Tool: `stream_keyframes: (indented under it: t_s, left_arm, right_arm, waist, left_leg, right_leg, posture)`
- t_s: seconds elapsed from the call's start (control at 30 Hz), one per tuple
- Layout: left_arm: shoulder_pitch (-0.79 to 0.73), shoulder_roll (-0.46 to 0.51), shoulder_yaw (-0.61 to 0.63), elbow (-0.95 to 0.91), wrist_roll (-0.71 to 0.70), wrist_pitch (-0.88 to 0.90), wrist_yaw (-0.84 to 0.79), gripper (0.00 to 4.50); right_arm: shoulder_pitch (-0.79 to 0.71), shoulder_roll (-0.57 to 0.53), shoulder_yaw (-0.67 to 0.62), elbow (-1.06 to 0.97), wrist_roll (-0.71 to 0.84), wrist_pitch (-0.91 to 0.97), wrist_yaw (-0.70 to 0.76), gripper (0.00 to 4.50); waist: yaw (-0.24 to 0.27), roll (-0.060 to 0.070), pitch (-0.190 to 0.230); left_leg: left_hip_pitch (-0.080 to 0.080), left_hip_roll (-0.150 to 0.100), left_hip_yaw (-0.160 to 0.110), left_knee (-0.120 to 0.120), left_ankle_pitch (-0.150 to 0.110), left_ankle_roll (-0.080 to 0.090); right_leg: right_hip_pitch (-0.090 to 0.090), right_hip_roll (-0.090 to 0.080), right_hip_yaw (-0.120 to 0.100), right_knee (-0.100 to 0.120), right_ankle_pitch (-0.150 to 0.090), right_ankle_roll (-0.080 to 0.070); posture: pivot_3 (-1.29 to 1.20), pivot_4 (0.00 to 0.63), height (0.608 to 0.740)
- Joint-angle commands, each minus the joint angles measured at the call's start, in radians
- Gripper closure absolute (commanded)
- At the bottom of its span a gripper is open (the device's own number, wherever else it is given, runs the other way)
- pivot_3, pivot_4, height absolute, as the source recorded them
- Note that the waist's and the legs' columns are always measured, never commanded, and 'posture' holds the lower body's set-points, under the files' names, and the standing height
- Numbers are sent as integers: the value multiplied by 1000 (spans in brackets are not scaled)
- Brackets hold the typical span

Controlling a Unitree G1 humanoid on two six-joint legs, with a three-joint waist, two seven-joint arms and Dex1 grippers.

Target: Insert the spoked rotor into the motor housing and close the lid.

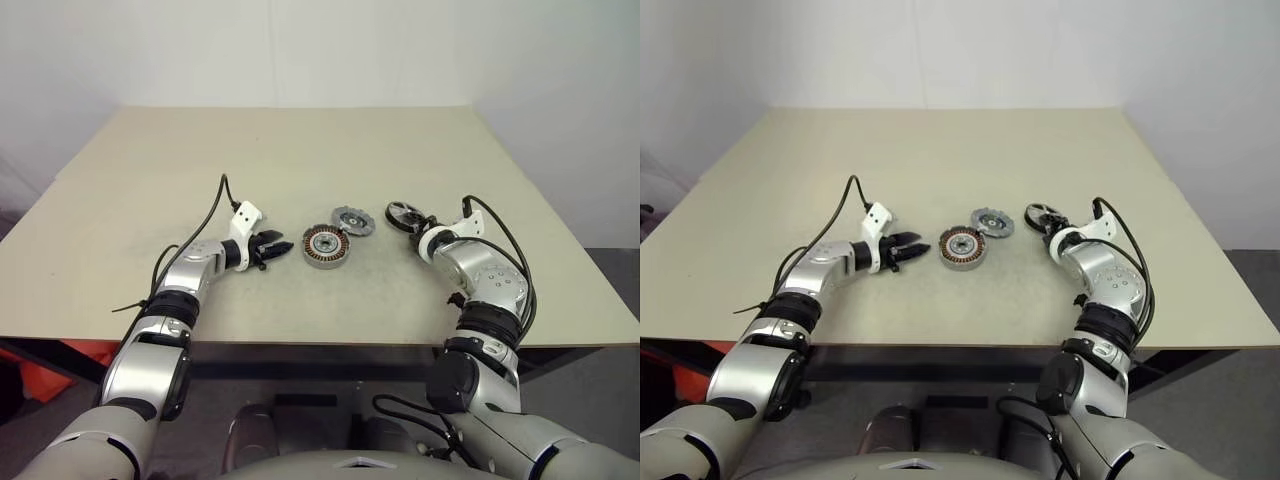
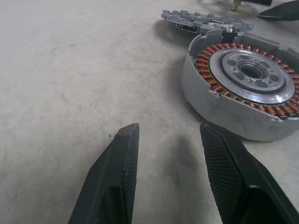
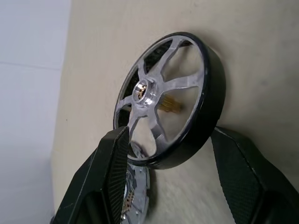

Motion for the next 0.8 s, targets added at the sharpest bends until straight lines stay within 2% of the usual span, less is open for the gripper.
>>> stream_keyframes:
  t_s: [0.03,0.1,0.2,0.37,0.4,0.63,0.8]
  left_arm:
    - [-11,15,10,-37,-4,-15,2,2302]
    - [-11,16,10,-36,-4,-15,3,2302]
    - [-16,16,10,-29,-3,-16,6,2302]
    - [-22,13,10,-21,-2,-18,12,2302]
    - [-23,12,9,-19,-2,-20,13,2302]
    - [-23,10,7,-13,0,-22,15,2302]
    - [-18,11,5,-20,1,-16,12,2302]
  right_arm:
    - [-26,-23,24,14,2,-43,18,1667]
    - [-27,-27,25,30,3,-60,14,1667]
    - [-29,-31,28,43,10,-79,12,2247]
    - [-32,-34,34,15,38,-80,11,4047]
    - [-33,-34,34,10,42,-79,10,4197]
    - [-22,-28,36,-38,99,-54,17,4186]
    - [0,-2,90,-226,355,148,121,4186]
  waist:
    - [0,0,0]
    - [0,0,0]
    - [0,0,0]
    - [0,0,0]
    - [0,0,0]
    - [0,0,0]
    - [0,1,0]
  left_leg:
    - [0,0,0,0,0,0]
    - [0,0,0,0,0,0]
    - [0,0,0,0,0,0]
    - [0,0,0,0,0,0]
    - [0,0,0,0,0,0]
    - [-1,0,0,0,0,0]
    - [-1,0,0,0,0,1]
  right_leg:
    - [0,0,0,0,0,0]
    - [0,0,0,0,0,0]
    - [0,0,0,0,0,0]
    - [0,0,0,0,0,0]
    - [0,0,0,0,0,0]
    - [0,0,0,0,0,0]
    - [-1,0,0,0,0,0]
  posture:
    - [0,0,740]
    - [0,0,740]
    - [0,0,740]
    - [0,0,740]
    - [0,0,740]
    - [0,0,740]
    - [0,0,740]
